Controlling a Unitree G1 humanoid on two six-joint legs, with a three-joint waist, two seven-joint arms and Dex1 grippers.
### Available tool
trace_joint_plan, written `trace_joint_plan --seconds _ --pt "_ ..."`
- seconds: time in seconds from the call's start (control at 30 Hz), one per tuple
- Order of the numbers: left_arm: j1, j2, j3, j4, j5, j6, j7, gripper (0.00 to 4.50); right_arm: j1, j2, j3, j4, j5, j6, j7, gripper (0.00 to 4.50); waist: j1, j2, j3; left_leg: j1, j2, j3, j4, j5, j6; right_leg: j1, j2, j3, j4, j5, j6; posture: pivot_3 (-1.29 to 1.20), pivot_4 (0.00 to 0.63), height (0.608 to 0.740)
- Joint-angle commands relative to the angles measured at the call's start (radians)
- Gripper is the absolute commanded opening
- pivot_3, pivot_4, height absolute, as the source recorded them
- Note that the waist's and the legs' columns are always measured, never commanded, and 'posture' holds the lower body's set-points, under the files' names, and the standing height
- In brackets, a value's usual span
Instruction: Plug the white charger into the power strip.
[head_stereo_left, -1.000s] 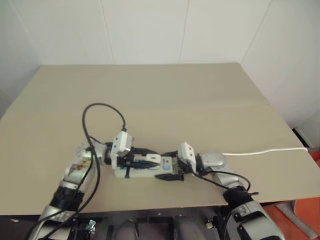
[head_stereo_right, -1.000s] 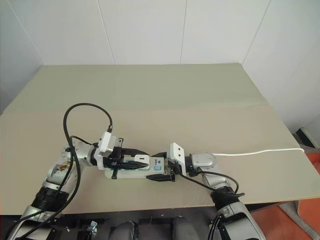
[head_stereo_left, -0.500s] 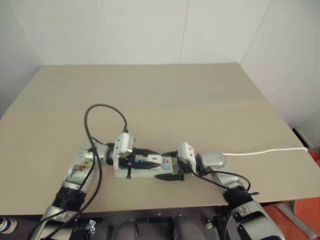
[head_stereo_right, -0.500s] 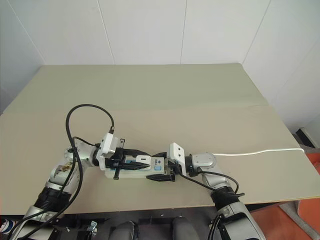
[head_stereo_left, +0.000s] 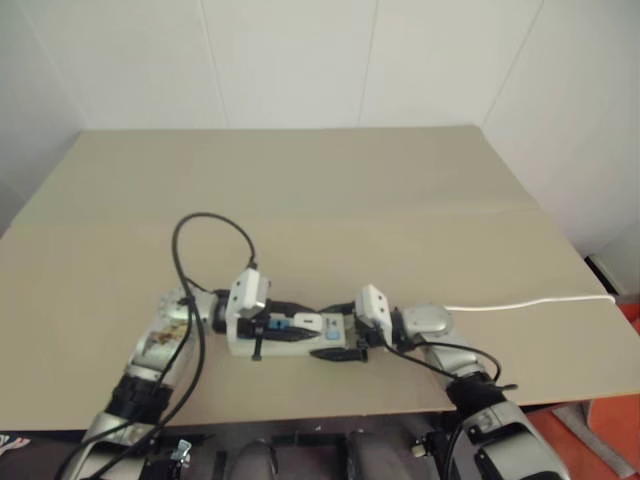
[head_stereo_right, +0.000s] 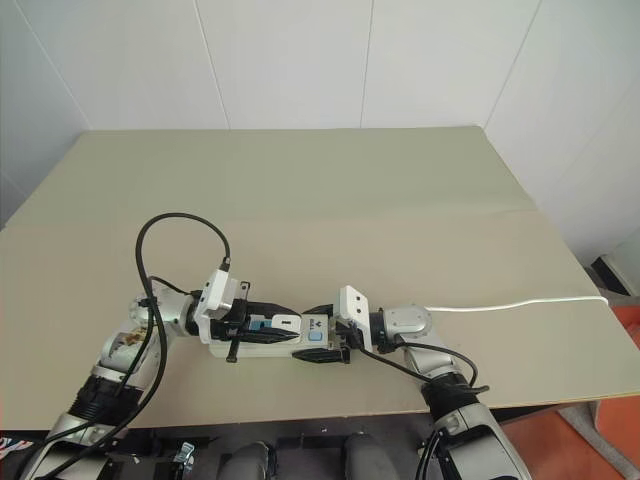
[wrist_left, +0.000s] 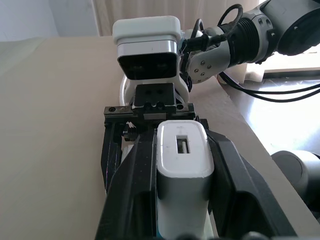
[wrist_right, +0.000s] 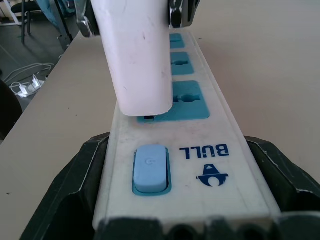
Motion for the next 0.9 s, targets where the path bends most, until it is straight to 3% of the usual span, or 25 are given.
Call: trace_joint_plan --seconds 0.03,0.9 --pt "0.007 0.015 0.000 0.005 0.007 -0.022 -0.008 1.02 0.013 0.000 0.018 0.018 -0.008 0.010 0.004 3.45 0.000 0.000 0.000 0.000 0.000 0.000 0.000 0.000 0.000 0.000 0.000 0.000 0.000 0.000 0.000 0.00 0.150 0.740" --pt "0.097 0.062 -0.017 0.101 0.057 -0.083 0.007 1.02 0.012 -0.002 0.020 0.024 -0.006 0.004 0.005 3.45 -0.003 0.000 -0.002 0.003 0.001 0.001 -0.004 0.000 0.001 0.001 0.001 0.001 -0.001 0.000 0.001 0.00 0.150 0.740"
